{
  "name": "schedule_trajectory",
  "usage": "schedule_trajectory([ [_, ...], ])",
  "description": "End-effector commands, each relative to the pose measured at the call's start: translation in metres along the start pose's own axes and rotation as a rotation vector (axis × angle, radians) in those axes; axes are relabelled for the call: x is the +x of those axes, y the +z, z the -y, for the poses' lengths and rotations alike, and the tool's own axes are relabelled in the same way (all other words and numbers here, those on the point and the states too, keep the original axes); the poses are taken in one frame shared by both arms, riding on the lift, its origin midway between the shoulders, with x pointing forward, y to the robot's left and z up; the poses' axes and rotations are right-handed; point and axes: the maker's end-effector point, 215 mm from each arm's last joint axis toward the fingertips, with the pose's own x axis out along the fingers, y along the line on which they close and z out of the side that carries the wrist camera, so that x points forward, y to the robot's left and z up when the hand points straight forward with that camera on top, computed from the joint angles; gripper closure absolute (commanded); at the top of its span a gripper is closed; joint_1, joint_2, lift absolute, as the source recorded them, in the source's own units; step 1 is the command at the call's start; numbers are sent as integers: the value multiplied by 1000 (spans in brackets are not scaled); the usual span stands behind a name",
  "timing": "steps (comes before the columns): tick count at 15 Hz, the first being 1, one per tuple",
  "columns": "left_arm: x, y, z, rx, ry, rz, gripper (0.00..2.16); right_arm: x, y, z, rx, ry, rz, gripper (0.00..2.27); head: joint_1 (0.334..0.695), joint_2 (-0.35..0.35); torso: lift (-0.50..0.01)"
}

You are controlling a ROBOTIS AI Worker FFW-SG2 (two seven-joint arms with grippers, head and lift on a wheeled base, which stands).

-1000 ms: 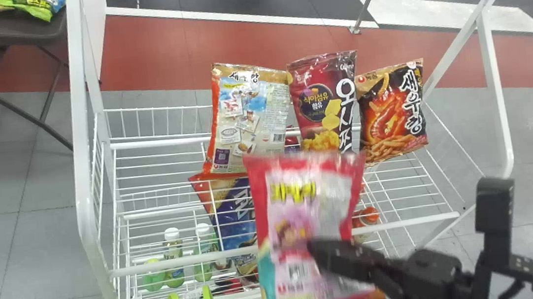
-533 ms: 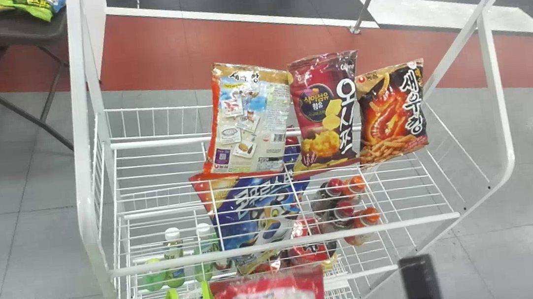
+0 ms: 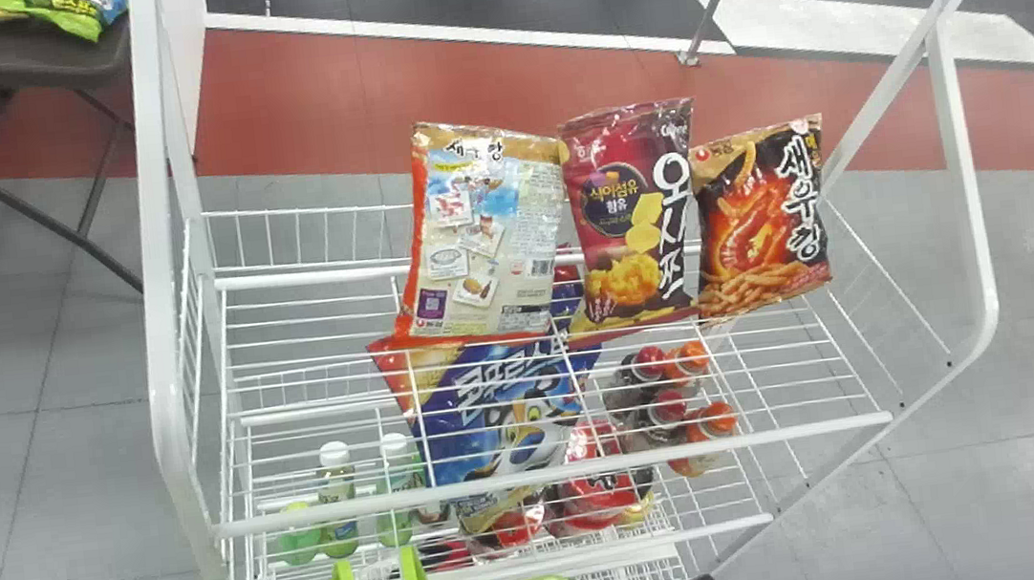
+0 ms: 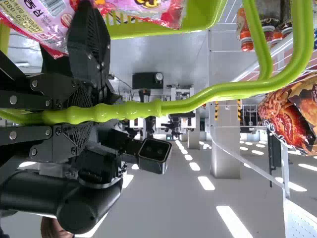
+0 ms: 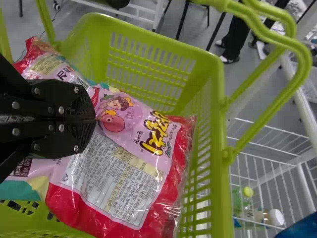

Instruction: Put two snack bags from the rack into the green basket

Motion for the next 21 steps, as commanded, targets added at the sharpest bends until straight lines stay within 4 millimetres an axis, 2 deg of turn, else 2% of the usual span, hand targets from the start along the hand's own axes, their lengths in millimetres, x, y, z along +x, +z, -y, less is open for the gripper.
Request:
schedule_trajectory([
  [1, 1, 0, 1, 2, -2, 1, 1474, -10, 12, 10, -10, -26, 24, -1, 695, -350, -5],
  [2, 1, -1, 1, 2, -1, 1, 1474, -15, 28, 13, -33, -35, 72, 39, 695, -350, -5],
  [3, 1, -1, 1, 2, 2, -1, 1474, -22, 52, 16, -67, -45, 143, 53, 695, -350, -5],
  [5, 3, -3, 1, 4, 5, -6, 1474, -39, 119, 12, -192, -56, 358, 53, 695, -350, -5],
  [7, 5, -4, 1, 7, 11, -12, 1474, -74, 190, -4, -350, -61, 629, 53, 695, -350, -5],
  [8, 6, -5, 0, 7, 15, -16, 1474, -101, 222, -18, -434, -66, 786, 53, 695, -350, -5],
  [10, 6, -5, -1, 9, 22, -17, 1474, -137, 261, -34, -520, -83, 991, 63, 695, -350, -5],
  [12, 6, -4, -2, 18, 33, -18, 1474, -137, 287, -24, -504, -132, 1054, 63, 695, -350, -5],
  [15, 8, 3, 3, 45, 33, -21, 1463, -122, 322, -14, -484, -210, 1095, 63, 695, -350, -5],
  [18, 8, 3, 0, 36, 34, -22, 1450, -104, 359, -8, -505, -299, 1108, 66, 695, -350, -5],
  [19, 8, 2, -1, 34, 36, -22, 1450, -97, 368, -3, -496, -318, 1107, 66, 695, -350, -5],
  [21, 8, 3, -2, 32, 35, -21, 1450, -92, 381, 21, -457, -394, 1107, 66, 695, -350, -5],
])
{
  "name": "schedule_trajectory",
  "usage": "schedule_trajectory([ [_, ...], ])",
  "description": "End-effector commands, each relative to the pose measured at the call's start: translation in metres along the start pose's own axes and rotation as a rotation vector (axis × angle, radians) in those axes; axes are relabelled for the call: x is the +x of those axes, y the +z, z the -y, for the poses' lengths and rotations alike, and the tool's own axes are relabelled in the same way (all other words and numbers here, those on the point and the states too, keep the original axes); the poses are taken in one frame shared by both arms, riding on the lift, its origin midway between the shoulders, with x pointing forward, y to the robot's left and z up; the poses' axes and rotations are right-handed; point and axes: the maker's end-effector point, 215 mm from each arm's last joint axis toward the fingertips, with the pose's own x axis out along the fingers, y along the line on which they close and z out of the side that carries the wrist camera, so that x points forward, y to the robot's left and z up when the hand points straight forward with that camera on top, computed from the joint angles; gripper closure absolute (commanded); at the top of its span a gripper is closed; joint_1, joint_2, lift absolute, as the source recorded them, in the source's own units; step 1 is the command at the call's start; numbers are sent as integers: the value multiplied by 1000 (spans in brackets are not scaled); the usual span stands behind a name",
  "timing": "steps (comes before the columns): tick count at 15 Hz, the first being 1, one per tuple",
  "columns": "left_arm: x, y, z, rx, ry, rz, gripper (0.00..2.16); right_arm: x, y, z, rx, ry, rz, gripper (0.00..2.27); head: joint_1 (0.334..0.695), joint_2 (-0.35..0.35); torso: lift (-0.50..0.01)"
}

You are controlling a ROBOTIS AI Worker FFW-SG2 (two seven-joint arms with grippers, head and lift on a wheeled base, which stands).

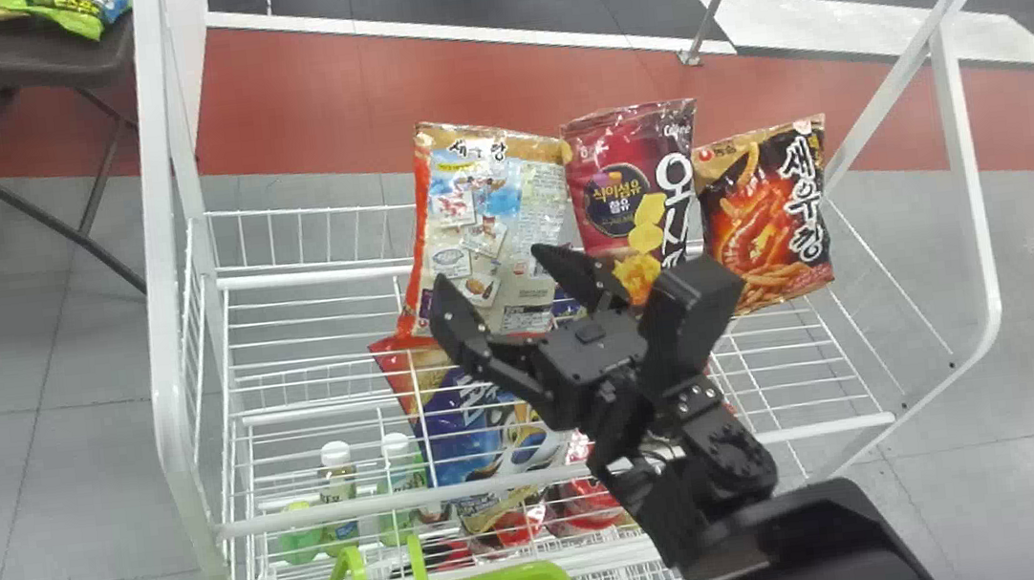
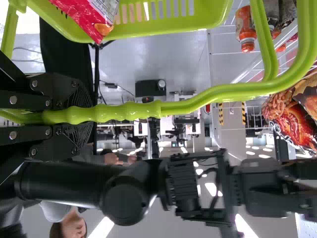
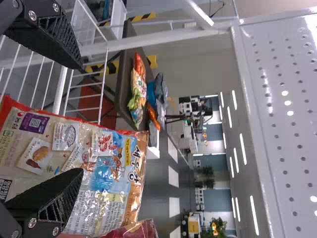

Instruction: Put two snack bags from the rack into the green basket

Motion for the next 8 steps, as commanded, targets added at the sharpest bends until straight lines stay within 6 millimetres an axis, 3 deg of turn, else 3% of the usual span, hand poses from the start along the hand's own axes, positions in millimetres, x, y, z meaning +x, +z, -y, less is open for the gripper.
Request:
schedule_trajectory([
  [1, 0, 2, 0, -1, -2, 3, 1450, 17, -13, 12, -10, -45, -23, 66, 695, -350, -5],
  [8, -3, 4, 0, -7, -10, 10, 1450, 42, -46, 30, 2, -101, -122, 56, 695, -350, -5],
])
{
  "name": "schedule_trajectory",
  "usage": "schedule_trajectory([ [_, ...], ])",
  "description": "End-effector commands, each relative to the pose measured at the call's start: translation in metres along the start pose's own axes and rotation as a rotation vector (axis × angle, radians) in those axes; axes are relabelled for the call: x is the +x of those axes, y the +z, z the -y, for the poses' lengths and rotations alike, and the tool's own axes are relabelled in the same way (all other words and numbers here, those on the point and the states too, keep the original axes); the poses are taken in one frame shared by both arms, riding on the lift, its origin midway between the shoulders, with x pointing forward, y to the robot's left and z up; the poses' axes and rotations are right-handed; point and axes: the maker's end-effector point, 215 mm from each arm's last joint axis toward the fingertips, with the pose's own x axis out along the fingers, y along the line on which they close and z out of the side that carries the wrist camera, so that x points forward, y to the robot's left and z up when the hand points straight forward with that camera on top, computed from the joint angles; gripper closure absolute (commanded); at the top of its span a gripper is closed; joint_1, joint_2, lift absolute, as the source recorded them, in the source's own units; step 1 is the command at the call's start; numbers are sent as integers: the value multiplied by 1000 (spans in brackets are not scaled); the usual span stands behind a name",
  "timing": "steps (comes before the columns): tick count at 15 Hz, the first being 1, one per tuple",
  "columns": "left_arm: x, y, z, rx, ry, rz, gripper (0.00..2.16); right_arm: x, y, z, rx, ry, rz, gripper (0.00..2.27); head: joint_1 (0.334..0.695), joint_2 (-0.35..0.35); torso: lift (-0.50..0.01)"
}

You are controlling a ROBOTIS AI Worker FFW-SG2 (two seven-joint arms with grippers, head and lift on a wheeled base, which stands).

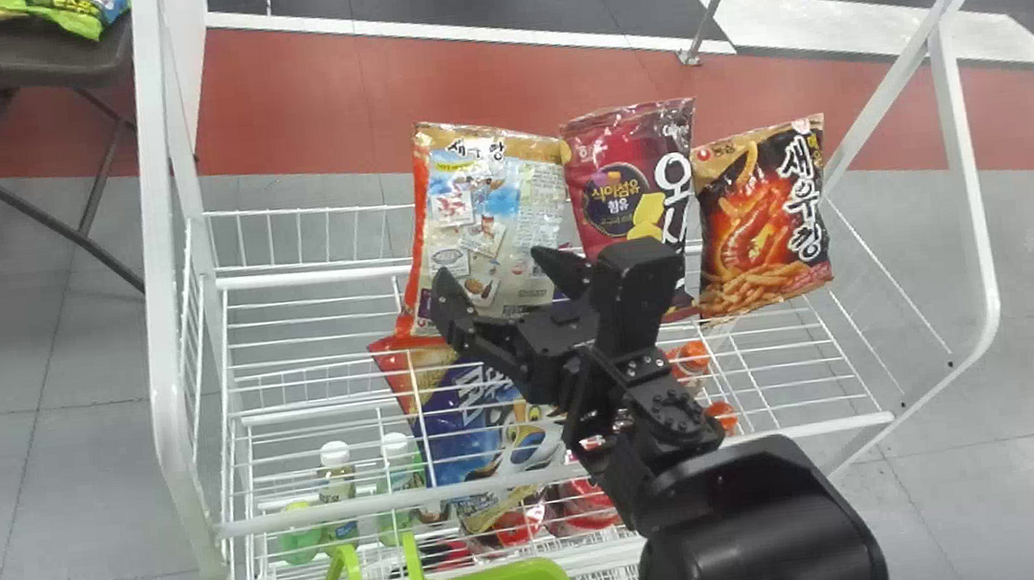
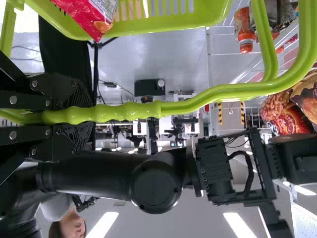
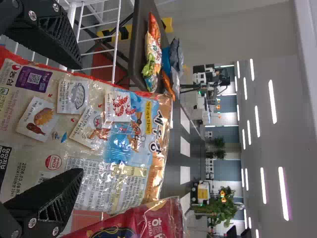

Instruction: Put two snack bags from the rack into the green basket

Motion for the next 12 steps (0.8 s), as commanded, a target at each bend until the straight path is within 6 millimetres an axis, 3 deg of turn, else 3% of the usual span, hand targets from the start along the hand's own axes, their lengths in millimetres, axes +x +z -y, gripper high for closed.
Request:
schedule_trajectory([
  [1, -1, 1, 0, -3, -3, 5, 1450, 11, -4, -7, 0, 6, -23, 49, 695, -350, -5],
  [4, -1, 0, 0, -5, -5, 5, 1450, 27, -6, 4, -17, -35, -54, 100, 695, -340, -5],
  [7, -2, 1, -2, -8, -1, 8, 1450, 39, -17, 16, -15, -46, -119, 404, 695, -336, -5],
  [8, -2, 1, -2, -8, -1, 8, 1450, 39, -20, 22, -13, -55, -134, 805, 695, -335, -5],
  [9, -2, 1, -2, -10, 1, 8, 1450, 39, -22, 18, -10, -47, -138, 1443, 695, -338, -5],
  [10, -2, 2, -4, -10, 6, 8, 1450, 38, -22, 15, -7, -43, -141, 1926, 695, -341, -5],
  [12, -2, 1, -3, -10, 2, 8, 1450, 34, -14, 9, -14, -16, -129, 2047, 695, -342, -5],
])
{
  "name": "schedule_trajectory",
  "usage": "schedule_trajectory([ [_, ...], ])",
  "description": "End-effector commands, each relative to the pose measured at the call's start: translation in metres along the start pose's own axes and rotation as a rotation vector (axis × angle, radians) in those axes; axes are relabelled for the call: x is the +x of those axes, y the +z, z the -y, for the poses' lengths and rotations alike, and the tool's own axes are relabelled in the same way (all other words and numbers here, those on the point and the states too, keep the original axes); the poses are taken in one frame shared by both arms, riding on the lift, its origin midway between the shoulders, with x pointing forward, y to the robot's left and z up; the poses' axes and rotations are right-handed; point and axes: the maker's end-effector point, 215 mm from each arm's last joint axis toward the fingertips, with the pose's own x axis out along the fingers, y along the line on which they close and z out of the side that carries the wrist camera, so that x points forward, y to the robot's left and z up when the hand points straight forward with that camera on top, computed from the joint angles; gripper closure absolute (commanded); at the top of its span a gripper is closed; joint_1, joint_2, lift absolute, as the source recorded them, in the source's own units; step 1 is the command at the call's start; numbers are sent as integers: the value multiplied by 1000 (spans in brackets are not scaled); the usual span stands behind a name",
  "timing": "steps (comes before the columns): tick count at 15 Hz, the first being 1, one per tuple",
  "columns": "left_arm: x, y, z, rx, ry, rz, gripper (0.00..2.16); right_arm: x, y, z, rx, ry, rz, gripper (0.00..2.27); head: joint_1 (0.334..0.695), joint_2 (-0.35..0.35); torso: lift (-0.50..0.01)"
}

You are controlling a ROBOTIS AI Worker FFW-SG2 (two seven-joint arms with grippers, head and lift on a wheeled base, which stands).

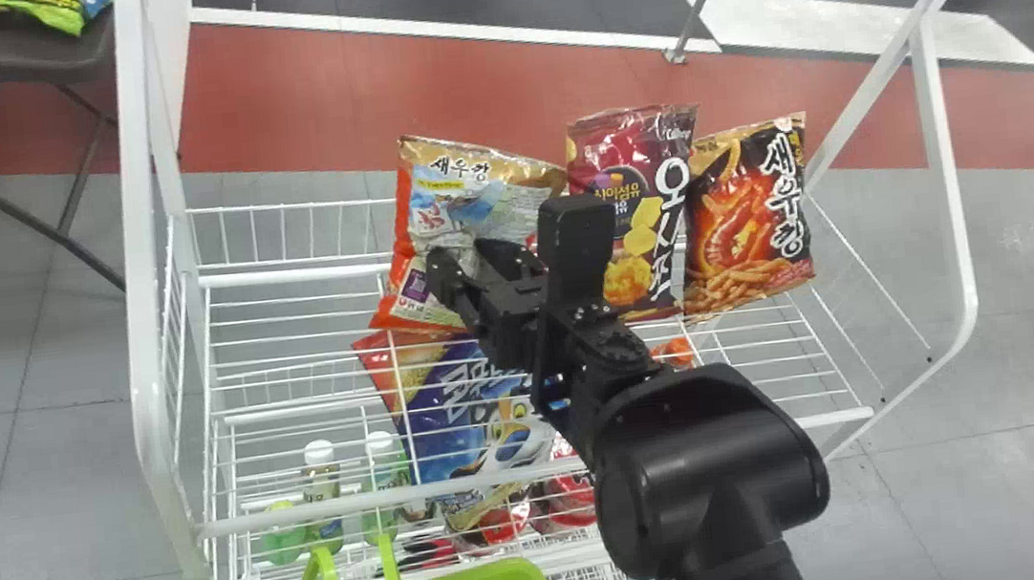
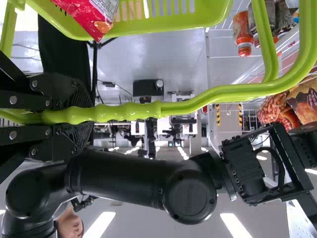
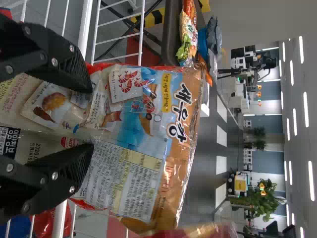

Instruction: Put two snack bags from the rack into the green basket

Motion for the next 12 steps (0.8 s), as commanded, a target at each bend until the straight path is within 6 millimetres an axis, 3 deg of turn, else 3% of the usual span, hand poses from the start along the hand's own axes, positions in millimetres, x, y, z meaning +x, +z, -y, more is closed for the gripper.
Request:
schedule_trajectory([
  [1, 1, 0, 1, -1, -5, 1, 1450, -6, 8, -5, -8, 23, 16, 2047, 695, -338, -5],
  [9, 3, -3, 6, 1, -18, -6, 1450, -20, 31, -35, -19, 155, 68, 2047, 695, -309, -5],
  [12, 3, -3, 6, 1, -20, -6, 1450, -49, 37, -54, -7, 202, 72, 2047, 695, -296, -5],
])
